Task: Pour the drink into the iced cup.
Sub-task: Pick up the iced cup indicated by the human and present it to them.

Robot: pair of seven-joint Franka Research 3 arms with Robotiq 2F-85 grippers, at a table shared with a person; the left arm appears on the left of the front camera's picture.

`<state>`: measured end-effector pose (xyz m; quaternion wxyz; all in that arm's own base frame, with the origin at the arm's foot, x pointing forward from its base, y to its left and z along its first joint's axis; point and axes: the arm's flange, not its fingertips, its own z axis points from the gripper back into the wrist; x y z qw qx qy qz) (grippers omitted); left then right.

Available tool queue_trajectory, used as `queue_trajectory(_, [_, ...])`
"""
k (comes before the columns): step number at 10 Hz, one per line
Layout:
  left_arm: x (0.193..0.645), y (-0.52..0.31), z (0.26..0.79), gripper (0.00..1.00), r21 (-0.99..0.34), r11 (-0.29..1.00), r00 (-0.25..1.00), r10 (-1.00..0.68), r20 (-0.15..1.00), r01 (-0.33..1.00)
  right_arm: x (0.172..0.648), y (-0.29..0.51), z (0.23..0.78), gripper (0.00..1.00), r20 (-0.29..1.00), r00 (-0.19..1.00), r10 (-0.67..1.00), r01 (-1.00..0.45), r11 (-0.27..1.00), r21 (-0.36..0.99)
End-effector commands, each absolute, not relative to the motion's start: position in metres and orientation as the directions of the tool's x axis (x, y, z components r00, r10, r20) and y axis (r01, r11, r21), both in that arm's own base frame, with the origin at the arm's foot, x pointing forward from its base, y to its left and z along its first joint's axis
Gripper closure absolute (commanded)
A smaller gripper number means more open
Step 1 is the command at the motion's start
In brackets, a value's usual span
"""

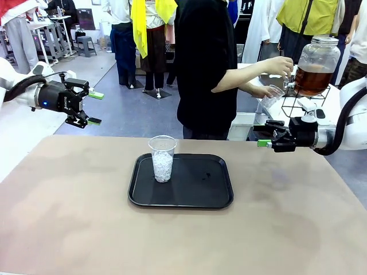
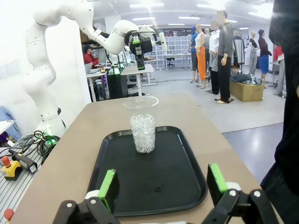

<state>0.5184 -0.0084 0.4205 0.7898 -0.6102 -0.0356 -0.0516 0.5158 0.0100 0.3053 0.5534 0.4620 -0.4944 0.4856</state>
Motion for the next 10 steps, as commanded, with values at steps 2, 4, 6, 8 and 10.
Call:
queue_trajectory(2, [0.5184, -0.0085, 0.4227, 0.0, -0.96, 0.252, 0.992, -0.034, 0.118, 0.123, 0.5197, 0.0116, 0.3094, 0.0, 0.995, 0.044, 0.087, -0.995, 0.091, 0.036])
queue_trajectory(4, [0.5184, -0.0085, 0.4227, 0.0, -0.96, 0.252, 0.992, -0.034, 0.118, 0.123, 0.5197, 0.0116, 0.3094, 0.0, 0.995, 0.044, 0.087, -0.995, 0.091, 0.036])
queue_trajectory(6, [0.5184, -0.0085, 0.4227, 0.0, -0.96, 0.252, 0.992, -0.034, 0.118, 0.123, 0.5197, 0.0116, 0.3094, 0.0, 0.995, 0.044, 0.087, -0.995, 0.091, 0.036])
queue_trajectory(8, [0.5184, -0.0085, 0.4227, 0.0, -0.96, 0.252, 0.992, -0.034, 0.118, 0.123, 0.5197, 0.0116, 0.3094, 0.0, 0.995, 0.044, 0.087, -0.995, 0.091, 0.036])
queue_trajectory(10, [0.5184, -0.0085, 0.4227, 0.0, -0.96, 0.252, 0.992, -0.034, 0.118, 0.123, 0.5197, 0.0116, 0.3094, 0.0, 0.995, 0.044, 0.087, -0.995, 0.091, 0.036])
